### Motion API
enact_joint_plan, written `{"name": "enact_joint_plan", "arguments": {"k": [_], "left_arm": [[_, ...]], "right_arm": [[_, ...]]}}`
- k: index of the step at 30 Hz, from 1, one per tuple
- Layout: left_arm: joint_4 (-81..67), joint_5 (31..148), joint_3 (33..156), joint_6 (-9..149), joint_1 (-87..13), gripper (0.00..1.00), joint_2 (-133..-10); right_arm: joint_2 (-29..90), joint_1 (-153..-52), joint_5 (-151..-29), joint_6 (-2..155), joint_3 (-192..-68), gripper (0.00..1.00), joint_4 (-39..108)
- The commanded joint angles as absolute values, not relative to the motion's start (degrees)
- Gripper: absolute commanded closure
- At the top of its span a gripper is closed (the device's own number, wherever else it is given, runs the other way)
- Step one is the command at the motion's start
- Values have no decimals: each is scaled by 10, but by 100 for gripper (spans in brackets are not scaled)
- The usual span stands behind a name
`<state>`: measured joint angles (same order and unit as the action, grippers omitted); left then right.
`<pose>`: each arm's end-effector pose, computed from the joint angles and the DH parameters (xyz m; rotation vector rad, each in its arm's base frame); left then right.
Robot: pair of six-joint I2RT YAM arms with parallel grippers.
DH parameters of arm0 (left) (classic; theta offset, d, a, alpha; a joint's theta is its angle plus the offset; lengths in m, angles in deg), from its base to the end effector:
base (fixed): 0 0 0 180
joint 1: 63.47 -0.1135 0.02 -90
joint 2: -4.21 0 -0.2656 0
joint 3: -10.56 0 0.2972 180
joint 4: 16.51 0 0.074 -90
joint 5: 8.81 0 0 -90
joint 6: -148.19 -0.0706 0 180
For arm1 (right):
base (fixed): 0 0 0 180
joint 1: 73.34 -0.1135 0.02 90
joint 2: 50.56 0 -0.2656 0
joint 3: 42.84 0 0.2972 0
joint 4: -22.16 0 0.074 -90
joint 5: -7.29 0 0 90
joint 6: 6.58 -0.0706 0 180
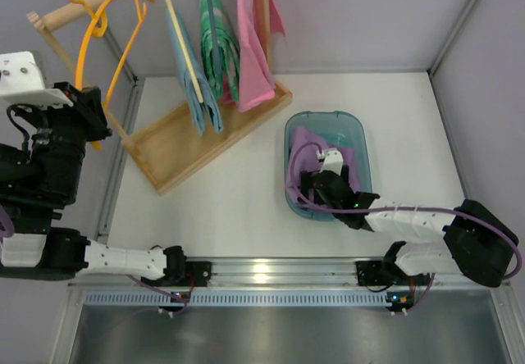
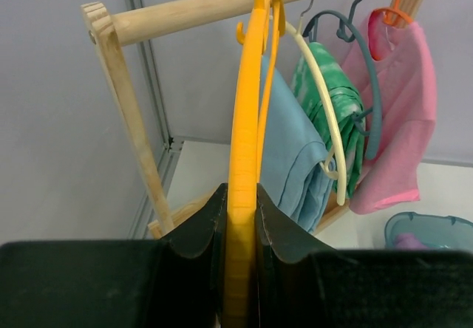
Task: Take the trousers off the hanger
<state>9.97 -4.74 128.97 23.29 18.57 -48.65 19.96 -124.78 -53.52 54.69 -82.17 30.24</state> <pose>0.0758 -0.0338 0.6456 -0.1184 1.5215 0.0097 0.2081 0.2058 0.1241 -0.1630 2.1589 0.2279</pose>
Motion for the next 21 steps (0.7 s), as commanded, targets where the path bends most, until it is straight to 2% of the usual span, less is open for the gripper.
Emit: {"name": "enact_joint_plan", "arguments": {"k": [1,9,19,21], "left_arm": [[95,-188,1261,217,161,100,-497],[86,-186,1182,294,152,100,-449],[3,-136,1139,303,148,100,-528],[-43,-112,1134,293,113,100,-555]], "right_arm": [[216,-1242,-560,539,-848,2,279],[254,-1242,-591,540,-863,3,263],[244,-1242,-595,535,-846,3,240],[243,-1242,-595,538,-846,3,239]]}}
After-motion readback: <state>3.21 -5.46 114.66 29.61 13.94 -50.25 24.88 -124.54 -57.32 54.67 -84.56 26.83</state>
